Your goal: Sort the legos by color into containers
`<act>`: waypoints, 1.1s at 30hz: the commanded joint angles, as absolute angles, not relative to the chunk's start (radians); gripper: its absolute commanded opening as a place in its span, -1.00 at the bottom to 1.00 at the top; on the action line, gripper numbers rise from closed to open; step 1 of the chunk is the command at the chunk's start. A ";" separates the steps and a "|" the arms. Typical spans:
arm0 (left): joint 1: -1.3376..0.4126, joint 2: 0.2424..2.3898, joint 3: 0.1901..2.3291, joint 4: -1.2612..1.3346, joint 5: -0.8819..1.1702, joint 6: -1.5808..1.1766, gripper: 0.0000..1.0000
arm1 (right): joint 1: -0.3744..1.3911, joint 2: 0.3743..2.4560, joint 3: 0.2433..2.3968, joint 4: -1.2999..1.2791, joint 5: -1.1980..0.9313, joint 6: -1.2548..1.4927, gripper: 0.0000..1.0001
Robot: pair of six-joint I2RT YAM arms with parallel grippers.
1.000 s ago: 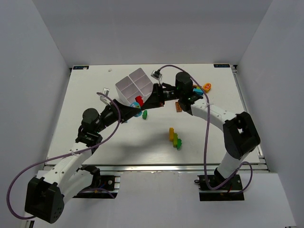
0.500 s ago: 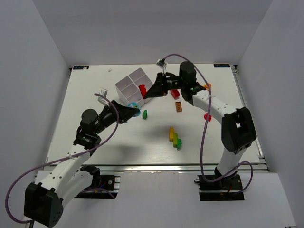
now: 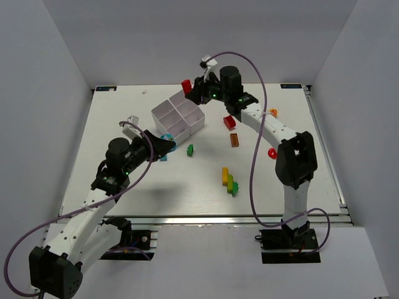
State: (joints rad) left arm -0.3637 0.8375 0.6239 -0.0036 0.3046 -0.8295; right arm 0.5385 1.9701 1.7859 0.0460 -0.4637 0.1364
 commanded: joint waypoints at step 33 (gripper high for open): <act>-0.364 0.597 0.597 -0.262 0.097 -0.844 -1.00 | 0.641 2.421 1.988 0.581 -0.055 -0.130 -0.81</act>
